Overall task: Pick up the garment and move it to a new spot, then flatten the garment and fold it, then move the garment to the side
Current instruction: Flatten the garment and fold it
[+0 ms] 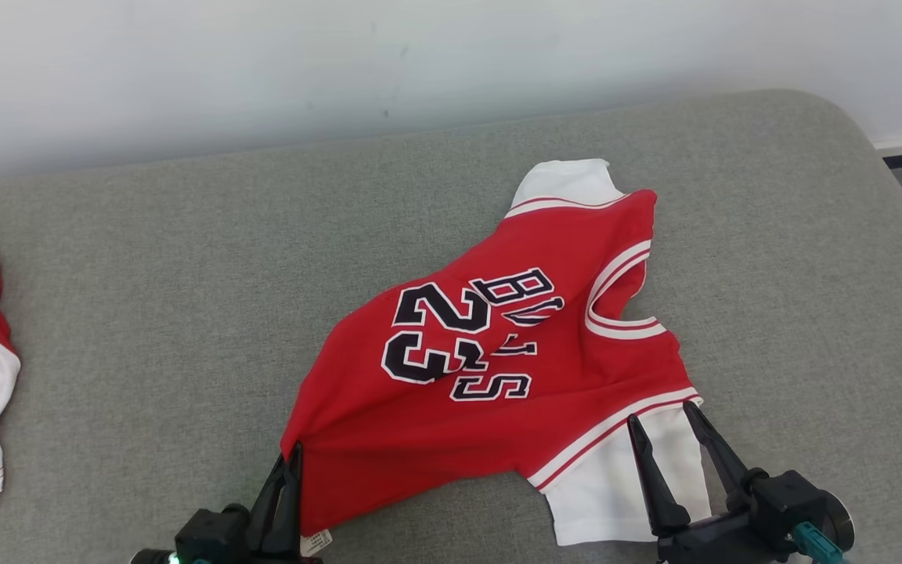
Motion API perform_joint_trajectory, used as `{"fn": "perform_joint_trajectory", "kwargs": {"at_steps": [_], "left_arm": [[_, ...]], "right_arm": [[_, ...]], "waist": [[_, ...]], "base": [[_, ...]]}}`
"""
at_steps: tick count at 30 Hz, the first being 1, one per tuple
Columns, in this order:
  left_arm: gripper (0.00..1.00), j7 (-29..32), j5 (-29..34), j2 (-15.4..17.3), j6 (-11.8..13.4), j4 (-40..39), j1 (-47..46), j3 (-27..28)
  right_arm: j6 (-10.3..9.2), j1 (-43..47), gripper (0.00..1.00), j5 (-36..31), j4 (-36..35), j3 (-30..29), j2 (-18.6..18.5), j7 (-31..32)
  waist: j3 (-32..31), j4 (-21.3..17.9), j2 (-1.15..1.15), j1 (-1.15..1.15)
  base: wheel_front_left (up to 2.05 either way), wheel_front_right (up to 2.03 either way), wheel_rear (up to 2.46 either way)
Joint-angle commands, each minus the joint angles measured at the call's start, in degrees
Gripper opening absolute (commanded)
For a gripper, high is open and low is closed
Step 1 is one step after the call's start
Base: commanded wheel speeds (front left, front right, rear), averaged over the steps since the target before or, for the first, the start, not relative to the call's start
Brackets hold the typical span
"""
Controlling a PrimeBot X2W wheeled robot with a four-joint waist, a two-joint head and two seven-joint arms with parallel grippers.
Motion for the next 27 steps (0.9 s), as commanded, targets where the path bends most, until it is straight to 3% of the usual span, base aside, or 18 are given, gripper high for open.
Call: {"fn": "perform_joint_trajectory", "kwargs": {"at_steps": [1, 7, 12, 20, 21, 22, 23, 27], "left_arm": [[0.0, -0.2, 0.9, 0.3, -0.1, -0.5, 0.4, 0.3], [0.0, -0.2, 3.9, -0.3, -0.4, -0.5, -2.9, -1.6], [0.0, -0.2, 6.0, -0.8, -1.5, 1.3, -7.2, -6.8], [0.0, -0.2, 1.8, -1.2, -2.7, 9.4, -12.7, -17.3], [0.12, -0.2, 0.8, -1.2, -2.8, 10.5, -13.2, -18.9], [0.49, -0.2, 0.0, -1.2, -2.7, 11.1, -13.9, -20.0], [1.0, -0.2, -0.9, -1.2, -2.4, 11.4, -14.5, -21.1], [1.0, -0.2, -3.7, -1.2, -1.5, 11.2, -15.0, -25.1]], "right_arm": [[-0.15, 0.6, 1.0, 0.0, 0.1, 0.0, 0.3, 0.0], [-0.15, -0.3, 1.0, 0.1, 0.6, 0.8, 0.4, 0.0], [-0.15, -1.0, 1.0, 0.0, 1.0, 0.2, 0.3, 0.0], [-0.15, -1.3, 1.0, -0.4, 0.9, -0.6, 0.9, 0.0], [-0.15, -1.3, 1.0, -0.5, 0.9, -0.7, 0.9, 0.0], [-0.15, -1.2, 1.0, -0.5, 0.9, -0.9, 0.9, 0.0], [-0.15, -1.1, 1.0, -0.5, 0.9, -1.1, 0.9, 0.0], [-0.15, -0.4, 1.0, -0.6, 1.2, -2.0, 0.7, 0.0]], "waist": [[-0.3, 0.3, 0.0, 0.01], [-0.4, -0.9, 0.0, 0.01], [0.4, -3.1, 0.0, 0.01], [2.2, -5.8, 0.0, 0.01], [2.3, -5.8, 0.0, 0.01], [2.3, -5.8, 0.0, 0.01], [2.4, -5.6, 0.0, 0.01], [1.8, -3.9, 0.0, 0.01]], "base": [[0.0, 0.0, 0.0], [0.0, 0.0, 0.0], [0.0, 0.0, 0.0], [0.0, 0.0, 0.0], [0.0, 0.0, 0.0], [0.0, 0.0, 0.0], [0.0, 0.0, 0.0], [0.0, 0.0, 0.0]]}}
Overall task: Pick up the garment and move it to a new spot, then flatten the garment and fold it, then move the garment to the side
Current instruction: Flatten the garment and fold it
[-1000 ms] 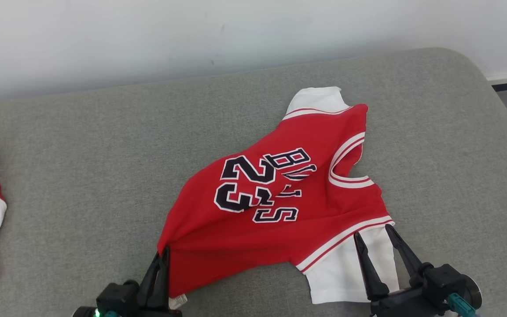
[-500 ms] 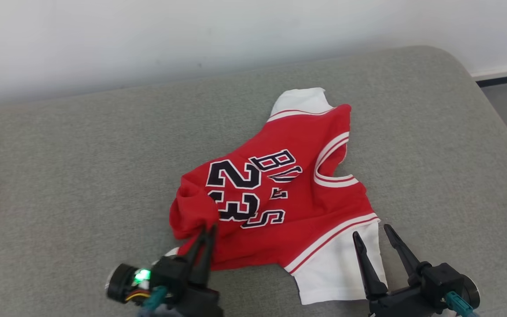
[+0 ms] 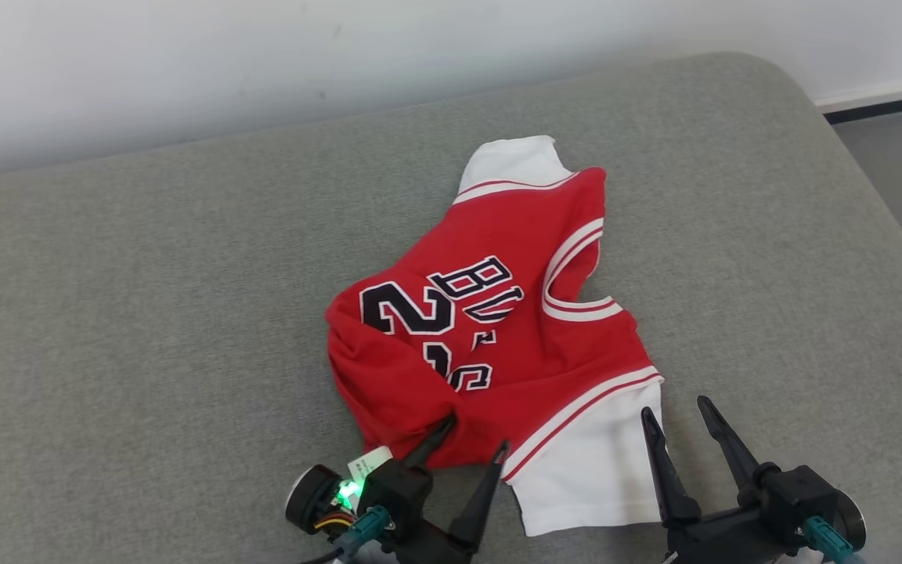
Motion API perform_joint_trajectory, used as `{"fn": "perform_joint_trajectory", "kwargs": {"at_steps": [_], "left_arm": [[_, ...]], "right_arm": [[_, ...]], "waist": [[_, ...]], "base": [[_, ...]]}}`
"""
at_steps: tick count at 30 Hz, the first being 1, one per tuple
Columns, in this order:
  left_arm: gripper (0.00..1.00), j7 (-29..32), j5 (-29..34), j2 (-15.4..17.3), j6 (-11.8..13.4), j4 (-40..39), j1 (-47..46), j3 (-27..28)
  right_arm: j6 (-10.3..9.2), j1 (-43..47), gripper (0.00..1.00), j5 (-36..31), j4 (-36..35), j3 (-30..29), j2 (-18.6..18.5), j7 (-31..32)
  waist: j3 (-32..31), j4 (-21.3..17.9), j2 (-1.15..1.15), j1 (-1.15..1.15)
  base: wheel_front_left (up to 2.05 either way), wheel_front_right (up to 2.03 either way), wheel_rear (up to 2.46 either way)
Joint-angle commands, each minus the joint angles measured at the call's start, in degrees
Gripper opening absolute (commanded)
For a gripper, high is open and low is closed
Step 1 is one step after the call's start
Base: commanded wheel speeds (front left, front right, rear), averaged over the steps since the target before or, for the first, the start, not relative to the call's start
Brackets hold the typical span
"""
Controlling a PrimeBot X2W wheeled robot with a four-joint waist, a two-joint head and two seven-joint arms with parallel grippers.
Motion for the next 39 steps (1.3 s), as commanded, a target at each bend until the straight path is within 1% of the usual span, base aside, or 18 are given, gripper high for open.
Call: {"fn": "perform_joint_trajectory", "kwargs": {"at_steps": [1, 4, 7, 8, 11, 12, 15, 17, 19, 23, 37, 38, 39], "left_arm": [[1.0, -0.2, -0.7, 0.0, 0.4, -1.0, -0.2, -1.1], [1.0, -0.2, -1.4, -0.1, 0.8, -3.7, 0.9, -3.0], [1.0, -0.2, -1.1, 0.0, 1.6, -7.1, 2.7, -3.4], [1.0, -0.2, -0.9, 0.0, 1.8, -8.2, 3.2, -3.0], [1.0, -0.2, 0.0, 1.3, 3.2, -12.8, 6.2, -0.1], [1.0, -0.2, 0.0, 1.3, 3.2, -12.8, 6.2, -0.1], [1.0, -0.2, 0.2, 2.6, 4.3, -16.0, 8.4, 2.8], [1.0, -0.2, 0.1, 3.7, 4.6, -16.7, 9.7, 4.4], [1.0, -0.2, 0.3, 4.3, 4.8, -16.7, 10.3, 5.6], [1.0, -0.2, 0.4, 4.8, 4.2, -15.5, 10.9, 6.8], [1.0, -0.2, 0.6, 2.6, 2.1, -6.3, 7.2, 9.0], [0.84, -0.2, 0.6, 2.5, 1.9, -5.7, 6.9, 9.1], [0.49, -0.2, 0.6, 2.4, 1.7, -4.9, 6.6, 9.3]], "right_arm": [[-0.15, 0.4, 1.0, -0.3, 0.2, -0.1, 0.1, 0.0], [-0.15, 0.9, 1.0, -0.2, 0.4, 0.0, 0.0, 0.0], [-0.15, 1.3, 1.0, 0.0, 0.6, 0.1, 0.2, 0.0], [-0.15, 1.4, 1.0, 0.0, 0.6, 0.2, 0.2, 0.0], [-0.14, 1.9, 1.0, 0.1, 0.8, 0.3, 0.3, 0.0], [-0.14, 1.9, 1.0, 0.1, 0.8, 0.3, 0.3, 0.0], [-0.15, 2.0, 1.0, 0.3, 0.8, 0.2, 0.1, 0.0], [-0.15, 2.2, 1.0, 0.3, 0.9, 0.2, 0.1, 0.0], [-0.15, 2.4, 1.0, 0.4, 1.1, 0.4, 0.1, 0.0], [-0.15, 2.0, 1.0, 0.5, 1.3, 0.9, -0.1, 0.0], [-0.15, 1.1, 1.0, 0.5, 1.2, 0.9, 0.0, 0.0], [-0.15, 1.1, 1.0, 0.5, 1.2, 0.8, 0.1, 0.0], [-0.15, 1.1, 1.0, 0.4, 1.1, 0.8, 0.2, 0.0]], "waist": [[-0.8, 1.6, 0.0, 0.0], [-1.8, 3.3, 0.0, 0.0], [-2.6, 4.8, 0.0, 0.0], [-2.9, 5.2, 0.0, 0.0], [-3.7, 6.3, 0.0, 0.0], [-3.7, 6.3, 0.0, 0.0], [-4.0, 6.6, 0.0, 0.0], [-4.2, 6.7, 0.0, 0.0], [-4.3, 6.5, 0.0, 0.0], [-4.4, 5.8, 0.0, 0.0], [-3.0, 1.5, 0.0, 0.0], [-2.8, 1.2, 0.0, 0.0], [-2.7, 0.9, 0.0, 0.0]], "base": [[0.0, 0.0, 0.0], [0.0, 0.0, 0.0], [0.0, 0.0, 0.0], [0.0, 0.0, 0.0], [0.0, 0.0, 0.0], [0.0, 0.0, 0.0], [0.0, 0.0, 0.0], [0.0, 0.0, 0.0], [0.0, 0.0, 0.0], [0.0, 0.0, 0.0], [0.0, 0.0, 0.0], [0.0, 0.0, 0.0], [0.0, 0.0, 0.0]]}}
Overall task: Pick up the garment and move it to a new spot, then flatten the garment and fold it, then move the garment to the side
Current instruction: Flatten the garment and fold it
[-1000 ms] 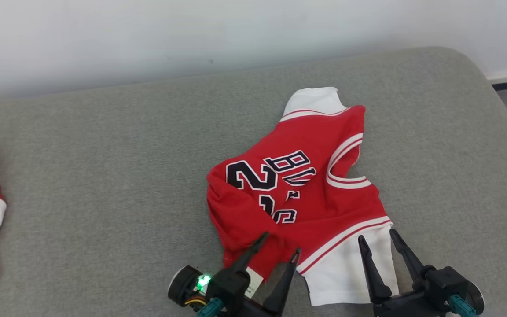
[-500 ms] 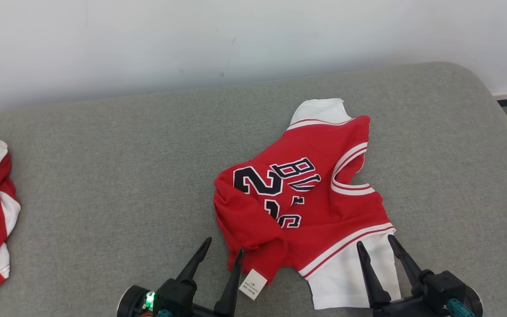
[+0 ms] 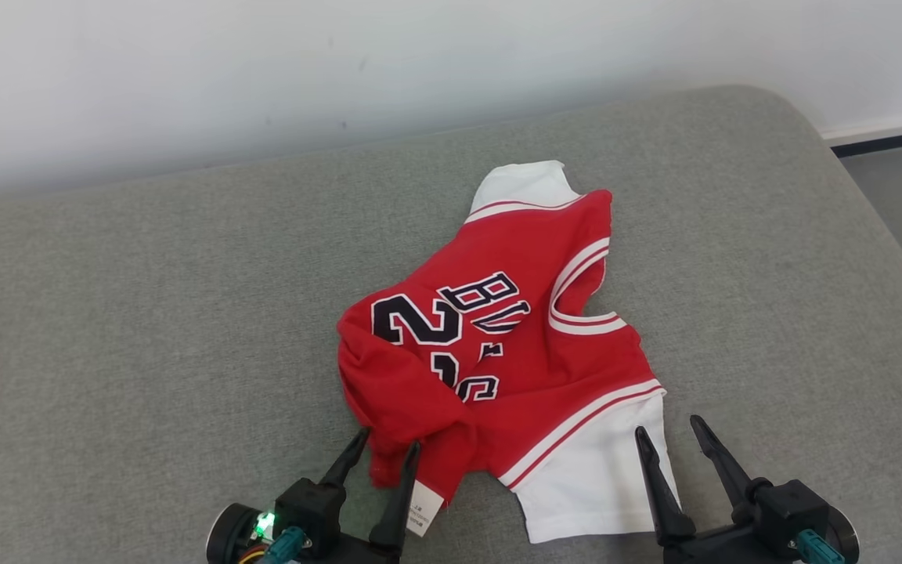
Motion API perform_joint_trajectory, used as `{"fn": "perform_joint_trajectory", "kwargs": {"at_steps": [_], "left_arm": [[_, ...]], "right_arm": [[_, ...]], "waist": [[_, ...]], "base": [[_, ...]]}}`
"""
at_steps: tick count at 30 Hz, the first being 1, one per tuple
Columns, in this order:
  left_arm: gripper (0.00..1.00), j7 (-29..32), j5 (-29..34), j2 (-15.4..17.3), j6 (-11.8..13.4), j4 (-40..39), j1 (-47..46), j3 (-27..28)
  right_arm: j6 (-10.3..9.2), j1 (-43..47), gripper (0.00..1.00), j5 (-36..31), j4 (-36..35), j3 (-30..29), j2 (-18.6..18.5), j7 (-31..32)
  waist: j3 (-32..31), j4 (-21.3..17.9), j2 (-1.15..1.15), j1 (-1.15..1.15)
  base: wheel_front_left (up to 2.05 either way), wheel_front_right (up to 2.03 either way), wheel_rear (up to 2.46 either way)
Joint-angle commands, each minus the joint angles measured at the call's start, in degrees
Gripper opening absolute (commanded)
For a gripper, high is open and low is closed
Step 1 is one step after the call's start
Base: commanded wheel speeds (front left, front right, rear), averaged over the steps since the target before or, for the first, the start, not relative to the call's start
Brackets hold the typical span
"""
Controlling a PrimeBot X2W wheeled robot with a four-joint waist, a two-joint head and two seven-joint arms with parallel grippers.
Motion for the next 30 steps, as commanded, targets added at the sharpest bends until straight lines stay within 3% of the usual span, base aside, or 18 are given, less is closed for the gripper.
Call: {"fn": "perform_joint_trajectory", "kwargs": {"at_steps": [1, 2, 12, 21, 30], "left_arm": [[0.16, -0.2, 0.4, -0.2, -0.4, 1.3, -1.1, 0.3], [0.0, -0.2, 0.5, -0.3, -0.6, 1.7, -1.5, 0.6], [0.0, -0.2, 1.9, -0.4, -0.9, -2.1, -1.8, 4.6], [0.0, -0.2, 3.0, 2.7, 0.1, -10.6, 2.8, 9.2], [0.0, -0.2, 2.4, 6.8, 2.9, -16.5, 9.3, 13.9]], "right_arm": [[-0.15, -0.3, 1.0, -0.1, -0.3, -0.2, 0.3, 0.0], [-0.15, -0.3, 1.0, -0.2, -0.3, -0.2, 0.4, 0.0], [-0.14, 0.9, 1.0, -0.4, -0.6, -1.7, 1.0, 0.0], [-0.15, 1.4, 1.0, -0.2, -0.4, -1.7, 1.2, 0.0], [-0.15, 0.9, 1.0, -0.3, 0.2, -1.9, 1.2, 0.0]], "waist": [[0.7, -1.0, 0.0, 0.0], [0.8, -1.2, 0.0, 0.0], [0.3, 1.0, 0.0, 0.0], [-0.9, 6.7, 0.0, 0.0], [-1.4, 10.6, 0.0, 0.0]], "base": [[0.0, 0.0, 0.0], [0.0, 0.0, 0.0], [0.0, 0.0, 0.0], [0.0, 0.0, 0.0], [0.0, 0.0, 0.0]]}}
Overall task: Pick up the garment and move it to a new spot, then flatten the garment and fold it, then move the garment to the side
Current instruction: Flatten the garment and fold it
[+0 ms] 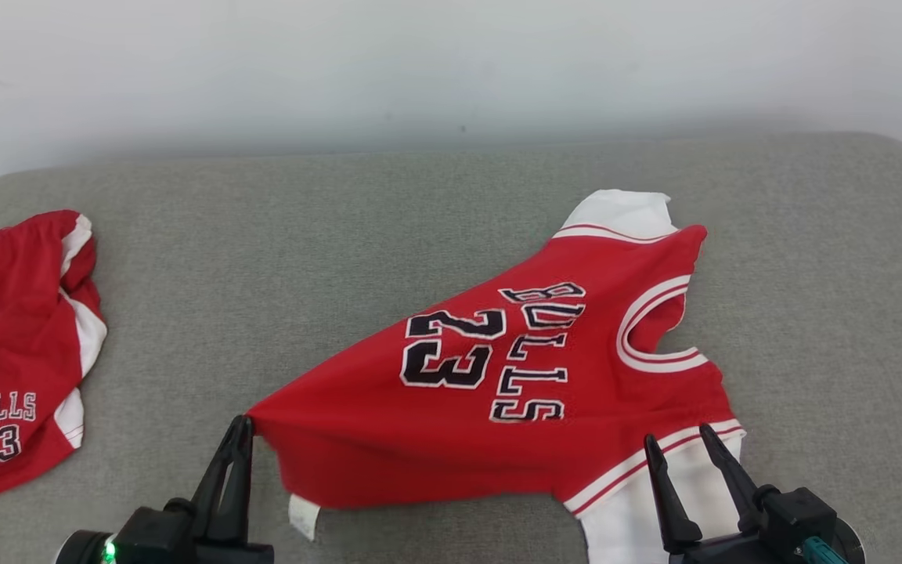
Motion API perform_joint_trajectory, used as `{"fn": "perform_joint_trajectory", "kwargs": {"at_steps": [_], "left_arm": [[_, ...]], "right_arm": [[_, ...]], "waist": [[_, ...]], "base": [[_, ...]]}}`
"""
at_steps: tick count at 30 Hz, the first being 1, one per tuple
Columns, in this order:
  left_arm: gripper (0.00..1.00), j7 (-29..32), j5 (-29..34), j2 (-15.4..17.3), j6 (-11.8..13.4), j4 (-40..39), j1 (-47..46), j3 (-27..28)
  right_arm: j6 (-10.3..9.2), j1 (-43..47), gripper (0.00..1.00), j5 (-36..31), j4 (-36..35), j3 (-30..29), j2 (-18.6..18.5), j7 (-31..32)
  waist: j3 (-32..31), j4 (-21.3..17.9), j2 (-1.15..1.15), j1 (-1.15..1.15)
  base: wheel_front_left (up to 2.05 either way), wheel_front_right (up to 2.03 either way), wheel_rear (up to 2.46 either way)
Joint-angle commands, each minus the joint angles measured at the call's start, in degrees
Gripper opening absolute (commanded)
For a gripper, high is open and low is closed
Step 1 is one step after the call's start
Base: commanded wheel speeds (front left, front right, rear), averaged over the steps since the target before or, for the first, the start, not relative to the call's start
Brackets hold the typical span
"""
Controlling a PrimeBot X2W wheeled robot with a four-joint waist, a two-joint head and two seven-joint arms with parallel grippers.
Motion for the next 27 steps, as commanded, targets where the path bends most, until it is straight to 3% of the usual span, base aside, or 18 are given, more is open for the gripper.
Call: {"fn": "perform_joint_trajectory", "kwargs": {"at_steps": [1, 7, 15, 25, 27], "left_arm": [[0.0, -0.2, -0.3, 0.5, 0.4, -0.5, 0.8, 0.4], [0.0, 0.3, -0.3, 1.1, -0.1, -0.4, -1.2, 0.0], [0.0, 0.9, 1.3, 1.6, -3.1, 4.0, -9.4, -3.2], [0.0, 1.0, 1.8, -2.7, -6.1, 16.0, -19.0, -13.0], [0.09, 0.6, 1.4, -3.8, -6.2, 19.1, -20.0, -14.8]], "right_arm": [[-0.15, -0.2, 1.0, -0.2, 0.1, 0.0, 0.0, 0.0], [-0.15, -0.7, 1.0, 0.3, 0.7, 0.8, -0.2, 0.0], [-0.15, -1.7, 1.0, 0.2, 1.0, 0.7, -0.4, 0.0], [-0.15, -2.0, 1.0, 0.2, 1.2, 0.5, -0.5, 0.0], [-0.15, -2.0, 1.0, 0.2, 1.3, 0.4, -0.4, 0.0]], "waist": [[-0.3, 0.9, 0.0, 0.0], [-0.3, -0.4, 0.0, 0.0], [0.6, -4.6, 0.0, 0.0], [1.9, -8.8, 0.0, 0.0], [1.8, -9.0, 0.0, 0.0]], "base": [[0.0, 0.0, 0.0], [0.0, 0.0, 0.0], [0.0, 0.0, 0.0], [0.0, 0.0, 0.0], [0.0, 0.0, 0.0]]}}
